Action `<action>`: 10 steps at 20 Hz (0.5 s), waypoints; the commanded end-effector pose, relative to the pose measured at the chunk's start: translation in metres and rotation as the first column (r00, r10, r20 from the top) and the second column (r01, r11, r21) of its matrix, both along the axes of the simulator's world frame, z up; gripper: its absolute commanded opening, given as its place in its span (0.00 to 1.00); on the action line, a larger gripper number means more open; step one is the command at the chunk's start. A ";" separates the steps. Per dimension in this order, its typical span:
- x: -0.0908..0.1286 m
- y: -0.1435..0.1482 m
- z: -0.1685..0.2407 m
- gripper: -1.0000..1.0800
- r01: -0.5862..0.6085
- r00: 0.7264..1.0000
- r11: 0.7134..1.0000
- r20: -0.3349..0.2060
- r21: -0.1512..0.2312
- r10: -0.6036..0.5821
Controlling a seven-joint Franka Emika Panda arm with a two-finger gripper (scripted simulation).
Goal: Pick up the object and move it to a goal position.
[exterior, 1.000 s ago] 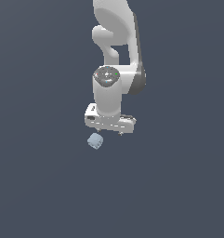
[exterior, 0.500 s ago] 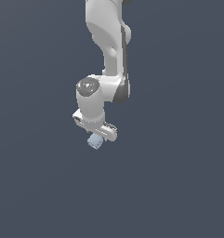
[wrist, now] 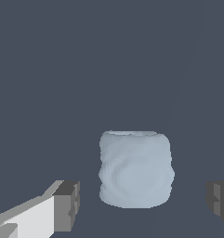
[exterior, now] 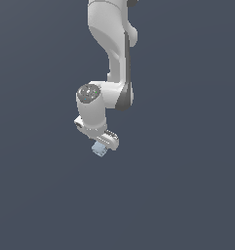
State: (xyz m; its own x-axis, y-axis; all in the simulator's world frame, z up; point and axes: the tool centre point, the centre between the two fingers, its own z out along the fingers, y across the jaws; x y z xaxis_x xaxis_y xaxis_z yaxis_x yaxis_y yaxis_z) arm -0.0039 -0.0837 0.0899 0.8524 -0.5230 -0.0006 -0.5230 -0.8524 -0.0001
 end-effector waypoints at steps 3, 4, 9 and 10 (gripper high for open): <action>-0.001 0.000 -0.012 0.96 0.002 1.000 1.000 0.000 0.000 -0.002; -0.001 0.000 -0.017 0.96 0.002 1.000 1.000 0.000 0.000 -0.002; -0.001 0.000 -0.042 0.96 0.005 1.000 1.000 0.000 0.000 -0.005; -0.001 -0.001 -0.045 0.96 0.006 1.000 1.000 0.000 0.000 -0.006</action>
